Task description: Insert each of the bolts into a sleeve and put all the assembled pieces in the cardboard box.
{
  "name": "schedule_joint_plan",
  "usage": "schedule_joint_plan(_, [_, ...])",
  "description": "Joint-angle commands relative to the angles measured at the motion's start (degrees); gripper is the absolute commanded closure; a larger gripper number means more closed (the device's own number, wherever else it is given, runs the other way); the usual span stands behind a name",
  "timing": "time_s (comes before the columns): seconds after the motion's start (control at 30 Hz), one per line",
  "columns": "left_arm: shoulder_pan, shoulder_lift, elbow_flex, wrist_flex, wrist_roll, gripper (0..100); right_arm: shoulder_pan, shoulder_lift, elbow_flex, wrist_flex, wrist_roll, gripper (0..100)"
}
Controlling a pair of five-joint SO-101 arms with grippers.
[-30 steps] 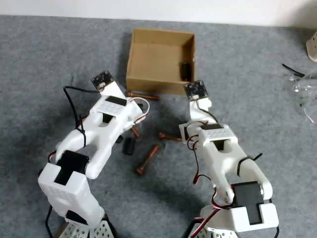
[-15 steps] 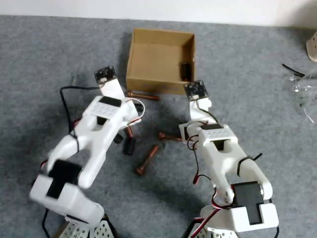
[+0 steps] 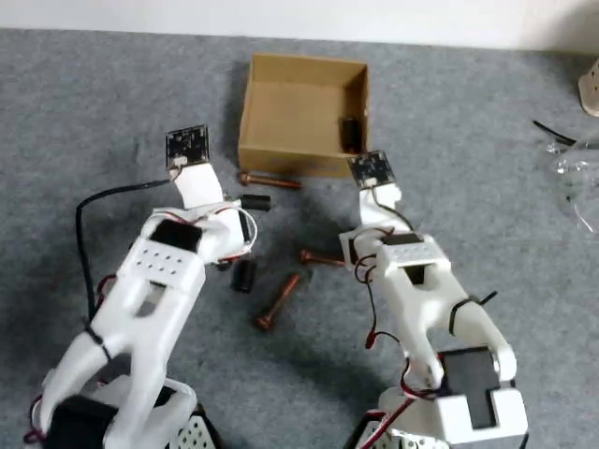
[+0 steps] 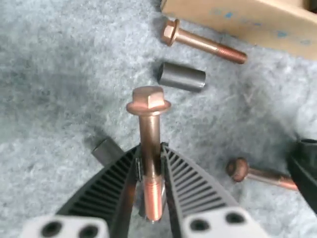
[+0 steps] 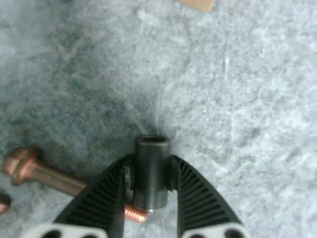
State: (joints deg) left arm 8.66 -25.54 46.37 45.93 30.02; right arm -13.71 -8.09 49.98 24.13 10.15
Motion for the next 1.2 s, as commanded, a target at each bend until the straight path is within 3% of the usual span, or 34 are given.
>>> schedule_joint_plan(0.0, [0.48, -7.34, 1.36, -0.09, -0.44, 100, 0.92, -6.11, 0.57, -5.32, 0.79, 99.5])
schedule_joint_plan(0.37, [0.75, -24.04, 10.33, -0.18, -0.53, 100, 0.66, -18.68, 12.62, -14.11, 0.79, 99.5])
schedule_joint_plan(0.47, [2.68, -28.62, 13.93, -0.53, -4.92, 100, 0.57, -22.20, 15.78, -15.96, 0.79, 99.5])
schedule_joint_plan(0.77, [3.65, -46.02, 29.85, -16.09, -8.79, 100, -2.59, -35.30, 26.51, -22.11, 0.88, 99.5])
schedule_joint_plan(1.07, [3.74, -68.18, 42.33, -21.89, -11.69, 100, -8.31, -51.47, 36.53, -22.81, 1.32, 99.4])
schedule_joint_plan(1.17, [3.65, -75.38, 45.05, -21.63, -11.52, 100, -12.18, -57.63, 40.40, -22.55, 7.65, 99.4])
